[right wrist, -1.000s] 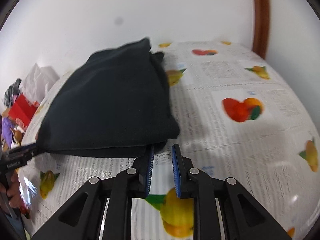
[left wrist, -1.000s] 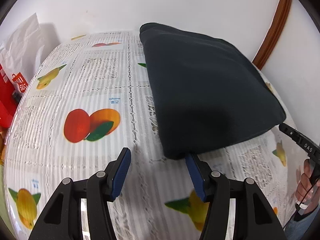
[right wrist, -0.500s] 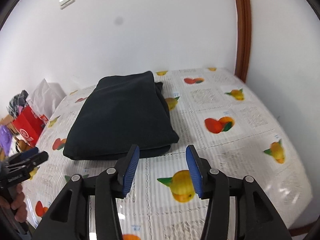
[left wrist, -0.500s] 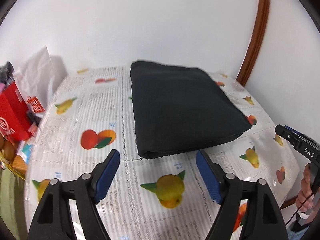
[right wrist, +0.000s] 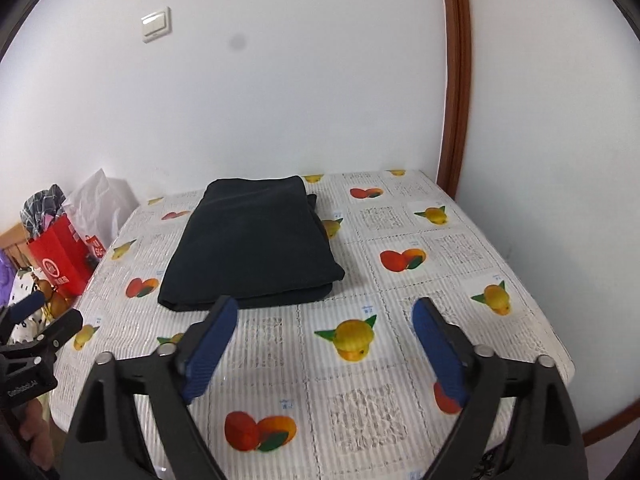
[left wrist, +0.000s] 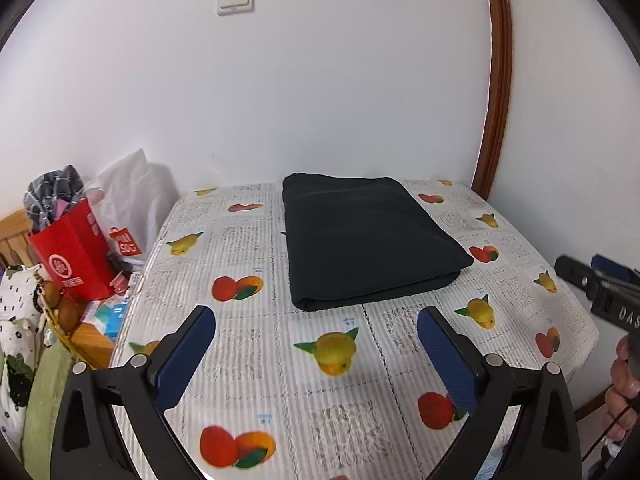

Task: Fold small clothes

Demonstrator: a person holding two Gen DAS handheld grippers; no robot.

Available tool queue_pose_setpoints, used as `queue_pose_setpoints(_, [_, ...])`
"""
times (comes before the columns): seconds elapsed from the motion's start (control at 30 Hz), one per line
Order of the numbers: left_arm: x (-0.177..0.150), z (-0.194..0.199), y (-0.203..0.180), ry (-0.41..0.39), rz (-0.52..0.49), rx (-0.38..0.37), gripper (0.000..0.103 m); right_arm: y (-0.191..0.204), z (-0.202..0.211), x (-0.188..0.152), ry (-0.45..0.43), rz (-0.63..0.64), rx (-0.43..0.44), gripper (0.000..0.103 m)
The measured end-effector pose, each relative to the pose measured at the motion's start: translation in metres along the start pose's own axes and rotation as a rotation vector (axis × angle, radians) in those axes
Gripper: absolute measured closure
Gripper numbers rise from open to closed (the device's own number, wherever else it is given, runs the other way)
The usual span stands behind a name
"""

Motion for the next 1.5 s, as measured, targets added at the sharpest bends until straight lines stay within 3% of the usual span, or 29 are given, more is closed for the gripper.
queue_pose_setpoints(0.37, [-0.020,0.025,0.003,-0.009,0.013,-0.029,0.000,0.009,0.039,-0.025,-0.014,0.048,-0.121,0.001])
queue_pose_setpoints(0.5, [-0.023,0.029,0.005,-0.012,0.017,-0.029,0.000,0.007,0.043,-0.029,-0.004,0.029,-0.076,0.001])
queue_pose_setpoints(0.63, [-0.024,0.031,0.008,-0.015,0.015,-0.019,0.000,0.011,0.047,-0.030,-0.016,0.047,-0.116,0.001])
queue_pose_setpoints(1.5, [-0.026,0.031,0.004,-0.003,0.017,-0.025,0.000,0.007,0.050,-0.033,-0.020,0.033,-0.134,0.001])
Point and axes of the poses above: each gripper's, at about its wrist camera, not at the fingertips, and z roughly against the way its jaws point, y to its left, x to its top, the point moved 2 cm from there along -z, roughly the way its jaws point, and after that the axes turned 14 degrees about x, right-handed, at the moved point
